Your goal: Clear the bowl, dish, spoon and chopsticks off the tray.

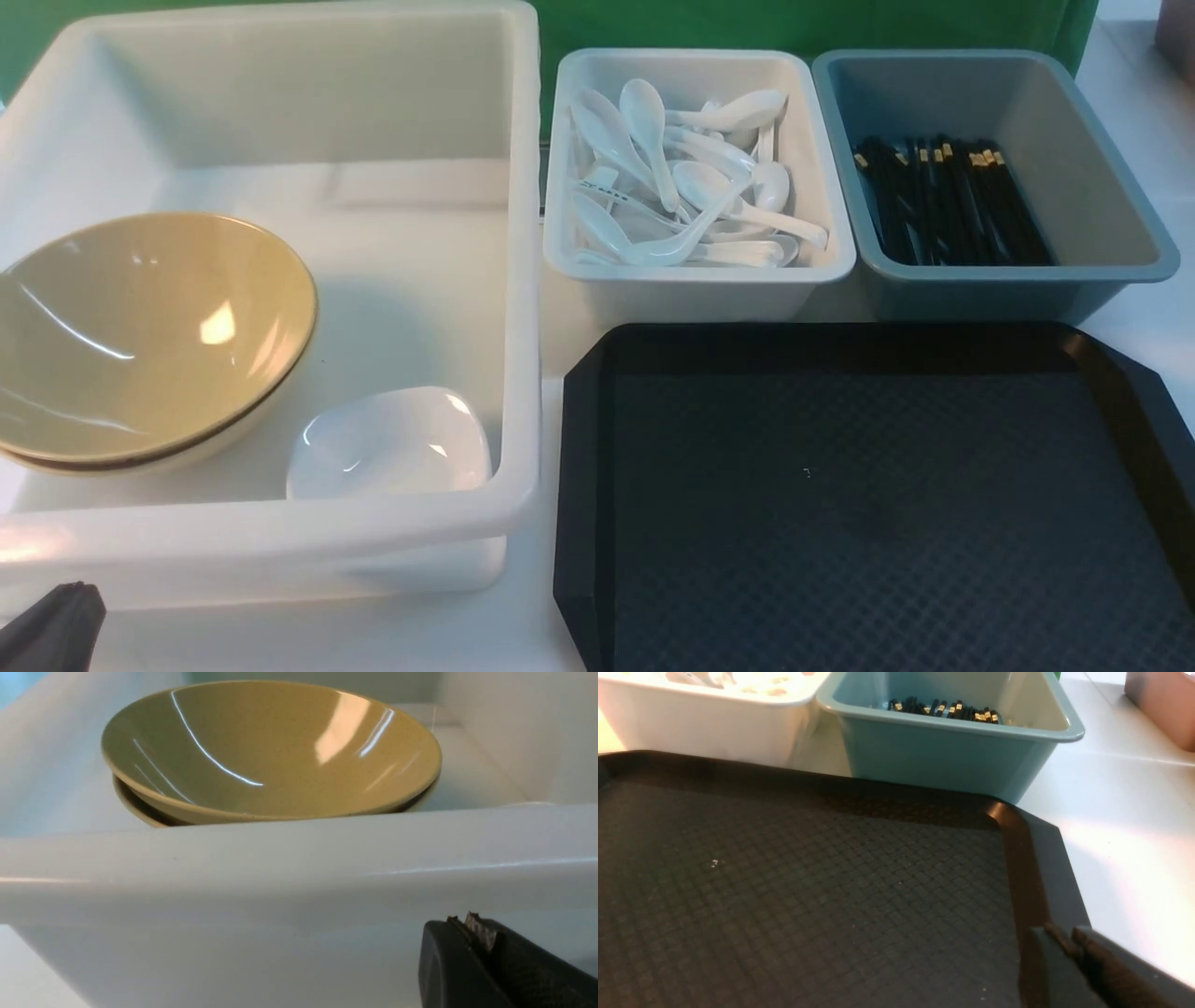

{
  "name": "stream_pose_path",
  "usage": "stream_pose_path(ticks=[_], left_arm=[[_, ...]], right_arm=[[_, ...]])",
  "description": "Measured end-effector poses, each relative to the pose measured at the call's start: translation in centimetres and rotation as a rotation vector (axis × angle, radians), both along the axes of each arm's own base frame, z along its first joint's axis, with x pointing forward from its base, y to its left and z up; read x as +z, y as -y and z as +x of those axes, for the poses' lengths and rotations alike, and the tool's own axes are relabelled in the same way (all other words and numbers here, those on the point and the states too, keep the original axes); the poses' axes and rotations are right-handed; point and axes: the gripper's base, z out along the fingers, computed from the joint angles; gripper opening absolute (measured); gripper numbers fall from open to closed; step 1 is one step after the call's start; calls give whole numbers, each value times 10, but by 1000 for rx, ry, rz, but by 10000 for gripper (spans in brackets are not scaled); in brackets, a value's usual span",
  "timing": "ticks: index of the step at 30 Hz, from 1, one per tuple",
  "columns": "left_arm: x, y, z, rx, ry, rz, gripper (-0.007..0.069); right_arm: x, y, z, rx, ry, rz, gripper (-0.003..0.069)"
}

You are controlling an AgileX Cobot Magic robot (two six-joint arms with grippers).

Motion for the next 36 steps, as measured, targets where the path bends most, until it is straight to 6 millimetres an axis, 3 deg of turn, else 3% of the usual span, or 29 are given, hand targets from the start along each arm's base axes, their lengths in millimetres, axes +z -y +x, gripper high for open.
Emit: stream_pose_path(ticks=[36], left_arm=[[0, 1, 0, 0, 0, -48, -8]], right_arm=[[0, 0, 0, 0, 0, 0, 105]])
